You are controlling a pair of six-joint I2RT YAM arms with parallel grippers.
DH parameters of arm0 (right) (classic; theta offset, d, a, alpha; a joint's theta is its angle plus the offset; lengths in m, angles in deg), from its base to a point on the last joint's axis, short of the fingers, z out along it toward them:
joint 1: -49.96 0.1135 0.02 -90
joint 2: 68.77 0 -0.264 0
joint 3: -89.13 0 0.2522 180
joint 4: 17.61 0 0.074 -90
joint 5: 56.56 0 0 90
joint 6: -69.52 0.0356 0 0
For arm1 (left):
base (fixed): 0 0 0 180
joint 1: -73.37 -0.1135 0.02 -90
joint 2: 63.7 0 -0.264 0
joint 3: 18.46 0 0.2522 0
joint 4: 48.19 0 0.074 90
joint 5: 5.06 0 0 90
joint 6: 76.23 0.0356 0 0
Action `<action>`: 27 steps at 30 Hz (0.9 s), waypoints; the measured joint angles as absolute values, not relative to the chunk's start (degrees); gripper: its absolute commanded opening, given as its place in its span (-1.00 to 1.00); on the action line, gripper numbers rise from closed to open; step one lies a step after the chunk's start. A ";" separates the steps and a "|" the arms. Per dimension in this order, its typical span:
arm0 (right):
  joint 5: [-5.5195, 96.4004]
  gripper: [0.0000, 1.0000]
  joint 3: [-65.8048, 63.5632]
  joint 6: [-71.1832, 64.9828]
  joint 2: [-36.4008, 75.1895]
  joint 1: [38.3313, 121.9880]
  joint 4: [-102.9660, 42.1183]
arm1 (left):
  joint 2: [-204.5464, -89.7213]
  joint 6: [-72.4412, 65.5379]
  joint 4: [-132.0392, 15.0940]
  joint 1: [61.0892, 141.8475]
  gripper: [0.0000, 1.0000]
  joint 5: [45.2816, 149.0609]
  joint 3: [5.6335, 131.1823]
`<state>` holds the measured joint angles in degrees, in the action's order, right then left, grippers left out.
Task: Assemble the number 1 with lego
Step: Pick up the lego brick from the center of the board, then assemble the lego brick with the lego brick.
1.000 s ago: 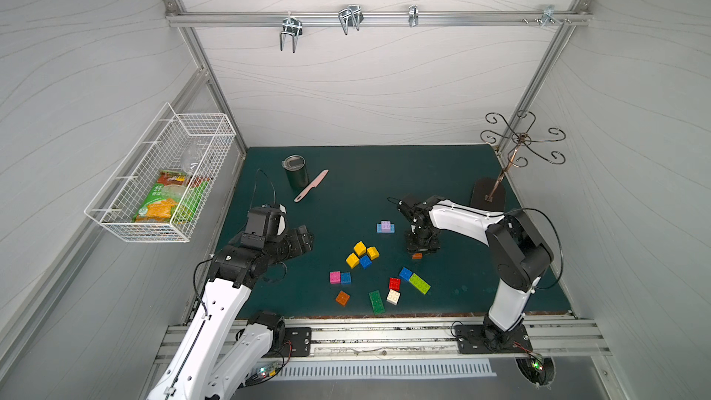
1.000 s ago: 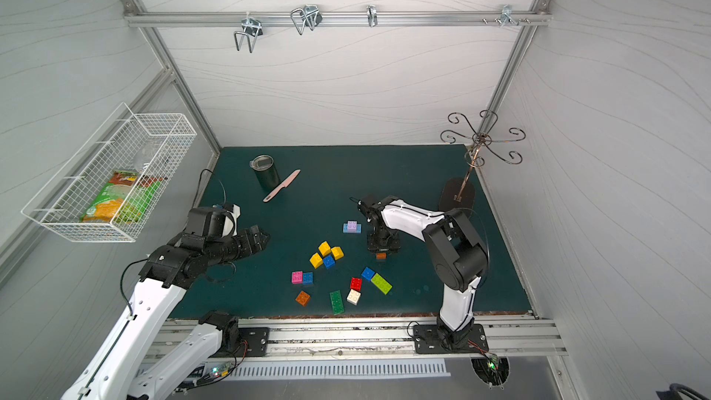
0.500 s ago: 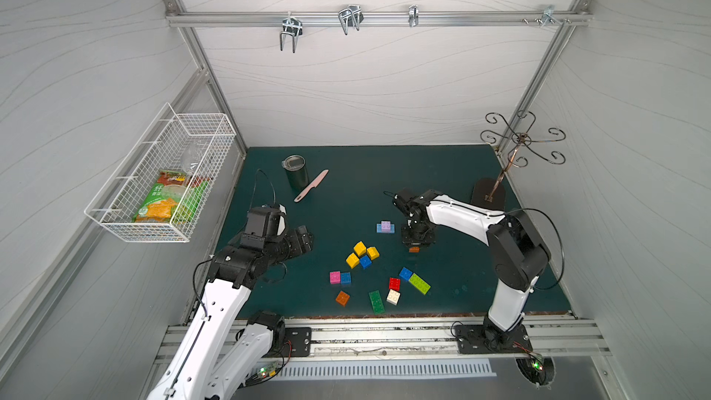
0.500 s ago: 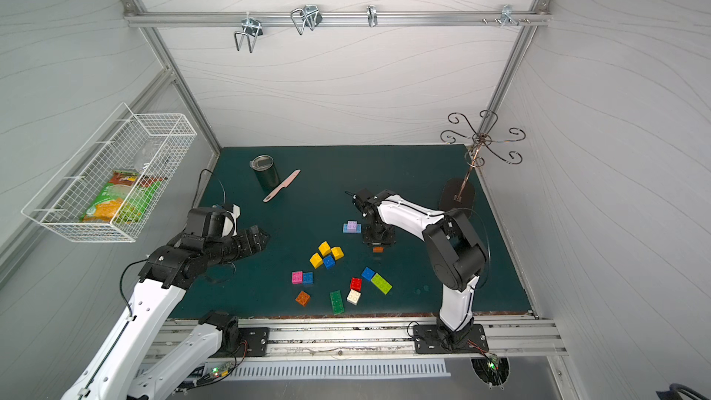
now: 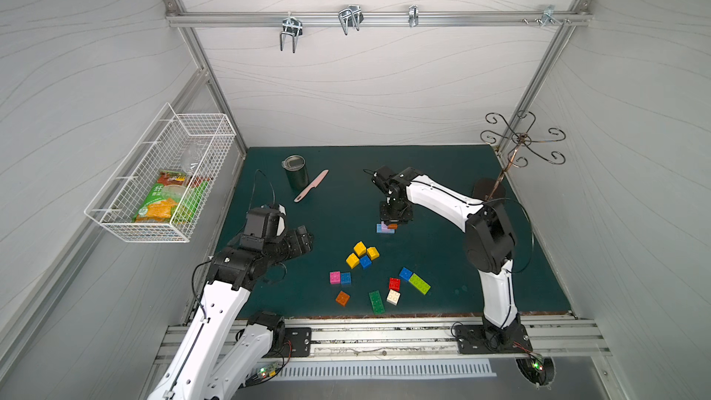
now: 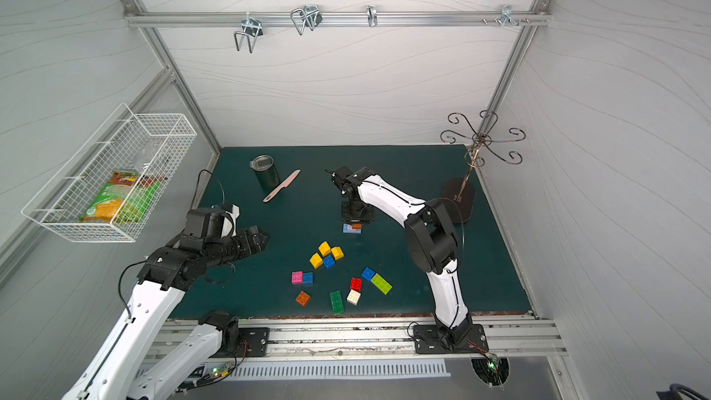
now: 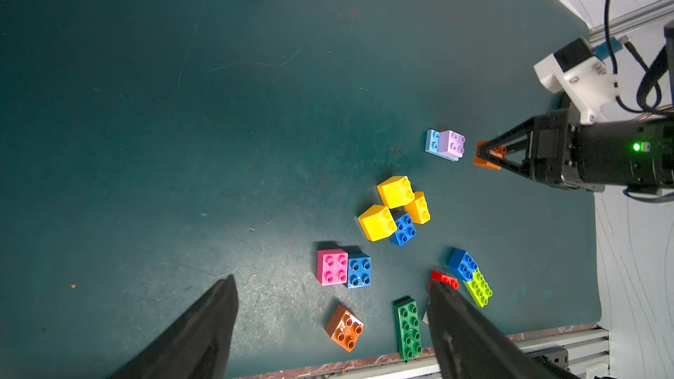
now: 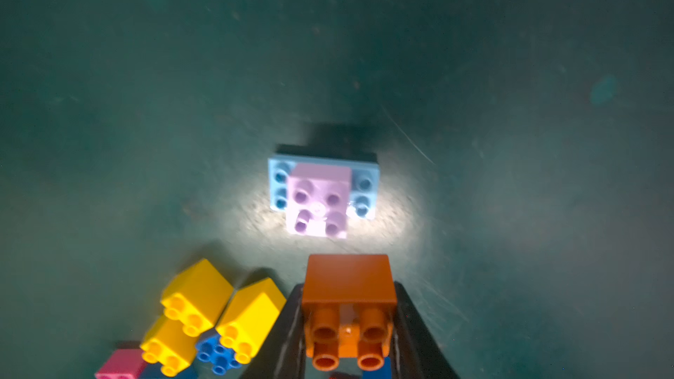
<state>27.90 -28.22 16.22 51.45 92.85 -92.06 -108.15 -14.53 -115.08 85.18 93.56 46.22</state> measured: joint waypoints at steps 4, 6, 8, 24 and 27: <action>27.90 -0.81 -33.34 16.25 55.08 92.98 -93.87 | -108.15 -14.53 -115.06 85.18 0.73 93.61 46.20; 27.90 -0.81 -35.02 16.27 56.57 93.00 -94.75 | -108.15 -14.53 -115.06 85.18 0.73 93.65 46.22; 27.94 -0.81 -36.18 16.40 57.99 93.03 -95.19 | -108.17 -14.53 -115.06 85.18 0.73 93.76 46.20; 28.10 -0.79 -36.75 17.27 60.33 93.11 -96.28 | -108.83 -14.53 -115.06 85.20 0.73 94.66 46.20; 28.23 -0.78 -36.75 17.23 60.42 92.83 -96.28 | -108.81 -14.53 -115.06 85.23 0.73 94.74 46.20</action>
<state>28.23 -36.75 17.23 60.42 92.83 -96.28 -108.81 -14.53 -115.06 85.23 94.74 46.20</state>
